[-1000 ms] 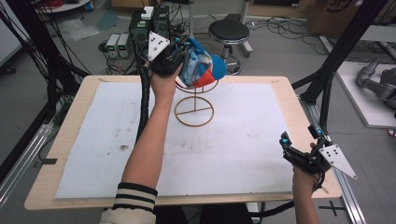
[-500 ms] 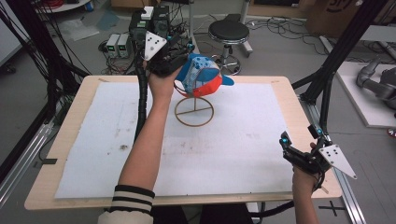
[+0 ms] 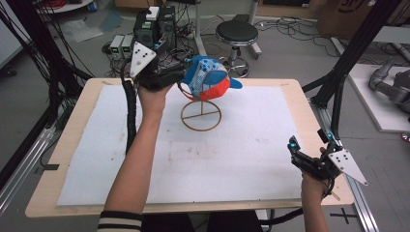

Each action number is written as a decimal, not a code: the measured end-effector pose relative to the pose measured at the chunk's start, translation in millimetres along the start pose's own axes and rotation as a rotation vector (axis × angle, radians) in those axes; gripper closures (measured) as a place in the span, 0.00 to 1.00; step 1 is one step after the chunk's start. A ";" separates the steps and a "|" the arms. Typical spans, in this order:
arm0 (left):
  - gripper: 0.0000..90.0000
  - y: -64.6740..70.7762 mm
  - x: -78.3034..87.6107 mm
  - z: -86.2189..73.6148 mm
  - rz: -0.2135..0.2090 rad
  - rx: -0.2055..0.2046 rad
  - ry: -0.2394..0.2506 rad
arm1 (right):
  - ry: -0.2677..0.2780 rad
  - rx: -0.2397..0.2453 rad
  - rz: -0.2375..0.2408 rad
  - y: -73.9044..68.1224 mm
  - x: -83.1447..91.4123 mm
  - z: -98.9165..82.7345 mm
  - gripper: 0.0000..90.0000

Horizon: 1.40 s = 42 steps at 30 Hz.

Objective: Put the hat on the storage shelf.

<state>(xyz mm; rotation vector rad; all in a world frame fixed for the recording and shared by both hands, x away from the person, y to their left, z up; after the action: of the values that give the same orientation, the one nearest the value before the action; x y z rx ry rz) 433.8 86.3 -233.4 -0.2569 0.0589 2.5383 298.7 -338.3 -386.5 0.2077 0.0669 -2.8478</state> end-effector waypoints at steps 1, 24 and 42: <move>0.22 -0.9 4.2 -0.2 0.006 -0.010 -0.008 | 0.002 0.008 -0.001 0.1 -0.3 0.1 0.03; 0.21 -38.8 145.0 -6.0 0.159 -0.081 0.001 | -0.015 -0.028 -0.026 7.7 -4.3 0.0 0.03; 0.20 -53.9 243.6 -40.0 0.294 -0.079 -0.020 | -0.054 -0.015 0.009 -1.2 -12.9 -1.1 0.03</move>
<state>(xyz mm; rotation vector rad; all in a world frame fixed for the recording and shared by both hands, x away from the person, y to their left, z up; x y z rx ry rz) 272.7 260.9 -319.6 -0.2701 -0.0129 2.8388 310.7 -333.6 -385.6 0.1278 0.0766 -2.8414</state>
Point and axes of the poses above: each handheld gripper's, and its own axes: x roughly backward along the jaws, z roughly out of its top, y roughly to its right, the point moved 4 cm from there along -x, roughly forward along the jaws, and after that the axes turned 1 degree about -y, right-handed, at the moved point
